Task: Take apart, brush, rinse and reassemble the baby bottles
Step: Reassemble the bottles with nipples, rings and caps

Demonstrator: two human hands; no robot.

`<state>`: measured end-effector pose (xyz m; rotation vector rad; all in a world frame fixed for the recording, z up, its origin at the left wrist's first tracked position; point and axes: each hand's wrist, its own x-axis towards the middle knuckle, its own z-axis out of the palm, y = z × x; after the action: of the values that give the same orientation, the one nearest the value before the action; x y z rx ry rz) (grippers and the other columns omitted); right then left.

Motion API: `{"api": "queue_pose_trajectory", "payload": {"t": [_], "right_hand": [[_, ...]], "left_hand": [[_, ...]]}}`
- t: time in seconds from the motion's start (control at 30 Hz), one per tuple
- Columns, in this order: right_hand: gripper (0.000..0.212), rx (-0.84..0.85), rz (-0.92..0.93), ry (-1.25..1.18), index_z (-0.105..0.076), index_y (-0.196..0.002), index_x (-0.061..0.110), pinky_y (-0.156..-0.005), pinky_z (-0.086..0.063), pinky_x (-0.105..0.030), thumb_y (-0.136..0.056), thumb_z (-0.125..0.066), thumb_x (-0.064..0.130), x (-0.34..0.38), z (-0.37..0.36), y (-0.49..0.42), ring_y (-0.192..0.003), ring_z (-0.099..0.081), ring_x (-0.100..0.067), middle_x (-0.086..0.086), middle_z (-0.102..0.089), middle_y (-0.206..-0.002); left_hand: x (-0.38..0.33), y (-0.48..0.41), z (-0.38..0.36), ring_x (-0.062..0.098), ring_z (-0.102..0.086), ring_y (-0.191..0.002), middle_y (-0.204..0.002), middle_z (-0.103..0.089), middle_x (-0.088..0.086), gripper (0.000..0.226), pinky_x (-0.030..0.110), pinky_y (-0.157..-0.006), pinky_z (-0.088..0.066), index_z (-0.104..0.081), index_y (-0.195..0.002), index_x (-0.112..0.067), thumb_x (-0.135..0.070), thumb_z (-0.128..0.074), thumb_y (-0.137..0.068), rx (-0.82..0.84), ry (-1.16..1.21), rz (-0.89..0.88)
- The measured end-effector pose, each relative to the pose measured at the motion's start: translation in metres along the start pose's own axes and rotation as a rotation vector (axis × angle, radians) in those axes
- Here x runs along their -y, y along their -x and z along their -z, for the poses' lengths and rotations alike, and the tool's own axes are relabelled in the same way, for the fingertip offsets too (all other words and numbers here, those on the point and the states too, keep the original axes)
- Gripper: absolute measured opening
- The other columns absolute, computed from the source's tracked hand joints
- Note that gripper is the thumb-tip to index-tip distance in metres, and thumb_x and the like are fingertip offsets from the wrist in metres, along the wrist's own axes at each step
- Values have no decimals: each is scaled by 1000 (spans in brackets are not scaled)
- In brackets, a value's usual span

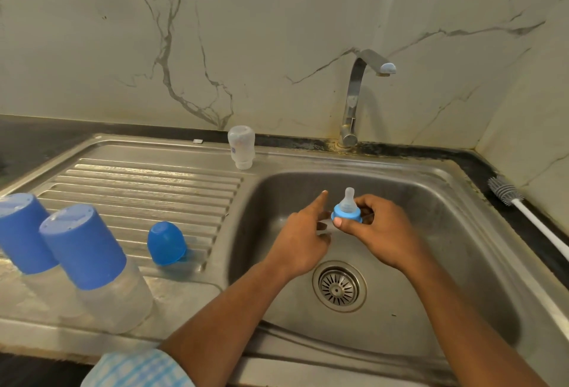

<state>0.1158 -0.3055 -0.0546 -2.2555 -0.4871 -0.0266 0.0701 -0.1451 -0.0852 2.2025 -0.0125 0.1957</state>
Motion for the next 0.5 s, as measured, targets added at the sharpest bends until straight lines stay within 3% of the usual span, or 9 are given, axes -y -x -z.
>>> {"api": "queue_pose_trajectory", "payload": {"t": [0.17, 0.3, 0.5], "right_hand": [[37, 18, -45, -15, -64, -110, 25, -71, -47, -19, -78, -80, 38, -5, 1, -1, -86, -61, -2, 13, -66, -98], [37, 27, -59, -21, -65, -107, 26, -76, -52, -24, -76, -81, 39, -6, -1, -2, -86, -63, -2, 14, -67, -96], [35, 30, -57, -26, -65, -103, 32, -78, -55, -28, -74, -81, 42, -9, -6, -1, -83, -64, -1, 16, -68, -92]], "left_hand": [[-8, -24, 39, 21, -55, -129, -140, -58, 4, 56, 32, -107, -42, -49, -145, -16, -16, -66, -92, -502, -27, 102], [-9, -72, 82, 28, -42, -136, -151, -40, 10, 72, 37, -109, -38, -38, -150, -12, -29, -73, -89, -769, -71, 194], [22, -117, 116, 38, -32, -141, -156, -30, 15, 102, 53, -112, -36, -19, -156, -12, -49, -78, -81, -758, -127, 460]]}}
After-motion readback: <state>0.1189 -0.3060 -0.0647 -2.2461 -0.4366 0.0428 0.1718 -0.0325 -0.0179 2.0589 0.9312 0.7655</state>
